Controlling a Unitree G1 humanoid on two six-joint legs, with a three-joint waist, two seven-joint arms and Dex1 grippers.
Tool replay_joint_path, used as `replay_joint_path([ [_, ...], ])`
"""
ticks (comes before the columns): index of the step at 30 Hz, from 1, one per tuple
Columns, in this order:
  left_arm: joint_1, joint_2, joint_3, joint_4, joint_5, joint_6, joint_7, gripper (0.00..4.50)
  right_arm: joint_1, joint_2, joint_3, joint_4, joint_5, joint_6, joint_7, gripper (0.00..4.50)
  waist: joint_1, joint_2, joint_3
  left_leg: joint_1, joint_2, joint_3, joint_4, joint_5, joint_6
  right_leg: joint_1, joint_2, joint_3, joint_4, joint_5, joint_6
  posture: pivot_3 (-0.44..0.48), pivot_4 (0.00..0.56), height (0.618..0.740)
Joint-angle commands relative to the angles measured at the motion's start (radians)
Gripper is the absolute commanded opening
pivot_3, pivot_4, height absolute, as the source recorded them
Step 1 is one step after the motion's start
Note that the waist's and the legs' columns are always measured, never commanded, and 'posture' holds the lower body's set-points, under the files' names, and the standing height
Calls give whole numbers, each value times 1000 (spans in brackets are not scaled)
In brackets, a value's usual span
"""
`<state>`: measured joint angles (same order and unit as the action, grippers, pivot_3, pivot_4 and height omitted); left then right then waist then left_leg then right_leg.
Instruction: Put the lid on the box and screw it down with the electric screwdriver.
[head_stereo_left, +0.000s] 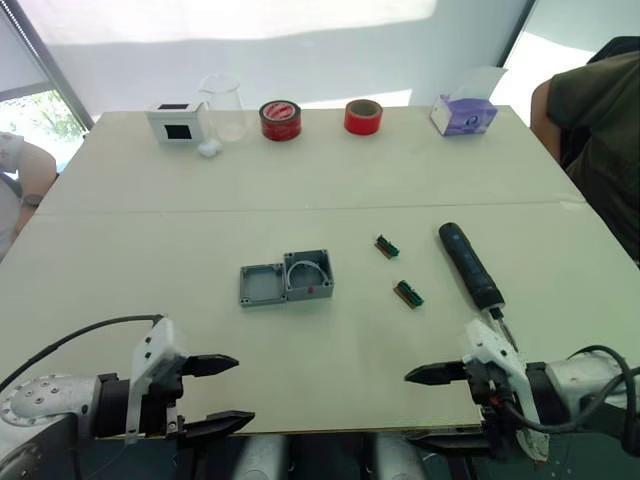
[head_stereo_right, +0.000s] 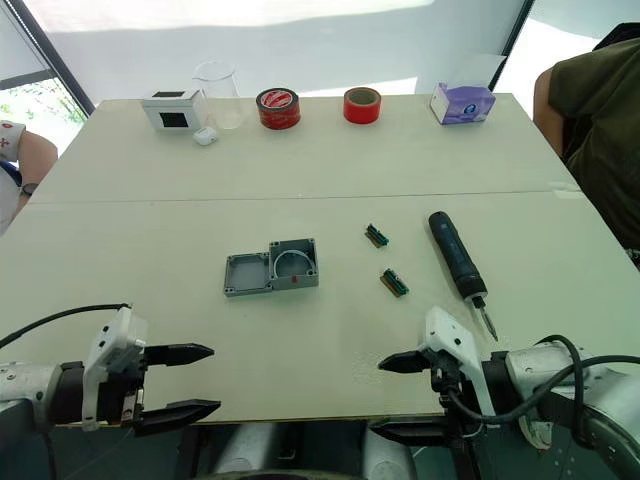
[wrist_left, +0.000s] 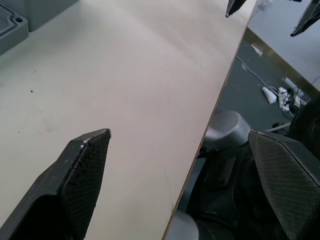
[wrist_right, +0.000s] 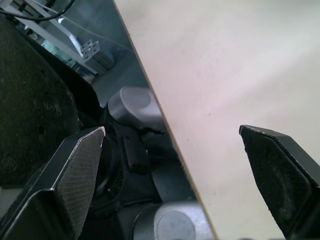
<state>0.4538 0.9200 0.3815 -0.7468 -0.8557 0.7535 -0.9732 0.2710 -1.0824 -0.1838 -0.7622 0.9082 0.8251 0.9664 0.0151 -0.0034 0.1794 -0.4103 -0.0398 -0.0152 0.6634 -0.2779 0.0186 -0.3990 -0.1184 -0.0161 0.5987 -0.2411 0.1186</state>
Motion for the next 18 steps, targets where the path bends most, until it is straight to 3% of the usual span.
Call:
replay_joint_path([
  [1,-12,3,0,-1,-11,0,0,4500,-18,8,-18,-26,19,-2,-3,4488,0,0,0,0,0,0,0,0,0,0,0,0,0,0,0,0,150,740],
  [18,-54,21,0,12,-25,27,6,4500,-57,49,-3,-52,54,23,-90,4488,1,0,0,0,0,0,0,0,0,0,0,0,0,0,0,0,150,740],
])
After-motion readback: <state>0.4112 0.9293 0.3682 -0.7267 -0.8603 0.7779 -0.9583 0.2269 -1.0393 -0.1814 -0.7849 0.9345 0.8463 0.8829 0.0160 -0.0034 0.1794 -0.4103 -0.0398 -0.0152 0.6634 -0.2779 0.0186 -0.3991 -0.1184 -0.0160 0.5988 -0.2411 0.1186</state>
